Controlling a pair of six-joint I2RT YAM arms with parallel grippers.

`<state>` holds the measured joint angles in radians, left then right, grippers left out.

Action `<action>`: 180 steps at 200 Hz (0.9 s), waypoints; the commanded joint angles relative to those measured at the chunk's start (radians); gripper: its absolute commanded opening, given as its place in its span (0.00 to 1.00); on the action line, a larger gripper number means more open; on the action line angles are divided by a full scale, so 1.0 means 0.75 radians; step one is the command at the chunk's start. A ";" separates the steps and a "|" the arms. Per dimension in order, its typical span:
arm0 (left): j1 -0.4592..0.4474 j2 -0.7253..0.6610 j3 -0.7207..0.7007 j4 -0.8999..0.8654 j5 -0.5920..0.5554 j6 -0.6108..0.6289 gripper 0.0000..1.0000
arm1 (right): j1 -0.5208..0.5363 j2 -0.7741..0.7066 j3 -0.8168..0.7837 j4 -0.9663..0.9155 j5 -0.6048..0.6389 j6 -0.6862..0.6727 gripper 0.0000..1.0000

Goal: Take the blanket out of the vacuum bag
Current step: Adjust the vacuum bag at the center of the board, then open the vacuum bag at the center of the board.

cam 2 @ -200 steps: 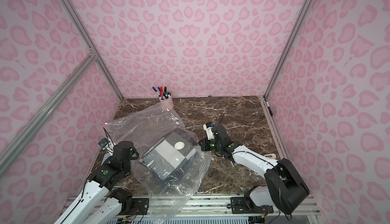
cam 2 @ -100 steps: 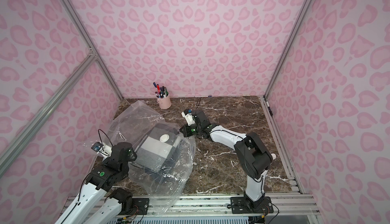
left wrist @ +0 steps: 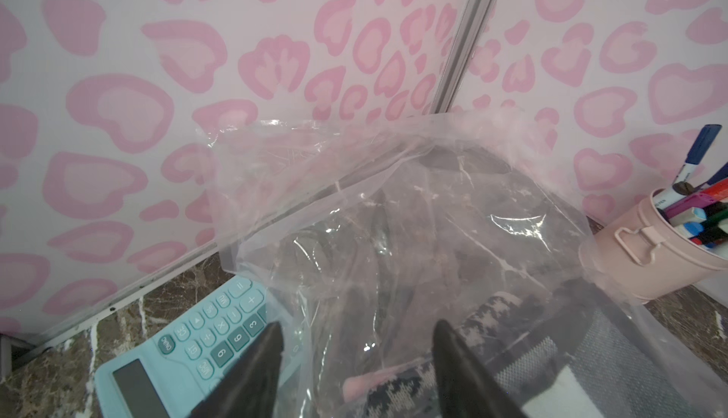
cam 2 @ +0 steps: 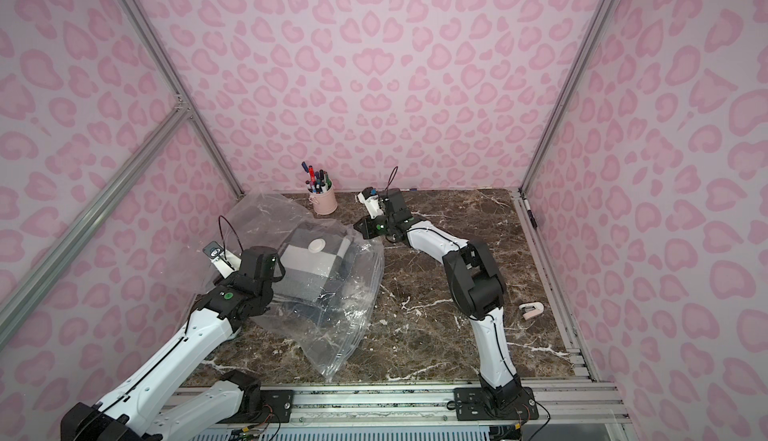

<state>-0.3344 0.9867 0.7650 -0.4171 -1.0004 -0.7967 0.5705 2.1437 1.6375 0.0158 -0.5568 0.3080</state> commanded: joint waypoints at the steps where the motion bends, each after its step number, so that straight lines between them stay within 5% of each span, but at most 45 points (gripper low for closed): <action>1: -0.013 -0.080 0.014 0.038 0.119 0.310 0.83 | -0.026 -0.038 0.019 -0.011 -0.031 -0.110 0.58; 15: -0.019 -0.172 -0.004 0.099 0.315 0.453 0.91 | -0.047 -0.099 0.017 -0.055 0.018 -0.156 0.71; 39: -0.019 -0.241 -0.007 0.285 0.871 0.708 0.94 | -0.097 -0.215 0.012 -0.143 0.107 -0.216 0.78; 61: -0.036 -0.087 0.158 0.266 1.336 0.809 0.94 | -0.172 -0.304 0.003 -0.233 0.162 -0.235 0.81; 75: -0.114 0.059 0.306 0.169 1.456 0.861 0.95 | -0.231 -0.360 -0.023 -0.309 0.231 -0.225 0.82; 119: -0.647 0.383 0.594 -0.084 0.983 1.028 0.97 | -0.495 -0.702 -0.598 -0.183 0.277 -0.103 0.83; 180: -1.072 0.735 0.758 -0.252 0.516 0.924 0.97 | -0.755 -1.182 -1.152 -0.137 0.249 0.002 0.83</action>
<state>-1.0698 1.4601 1.3052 -0.5259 -0.4274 -0.0731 0.0288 1.3464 0.8558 -0.1253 -0.3393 0.2665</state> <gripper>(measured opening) 0.970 0.827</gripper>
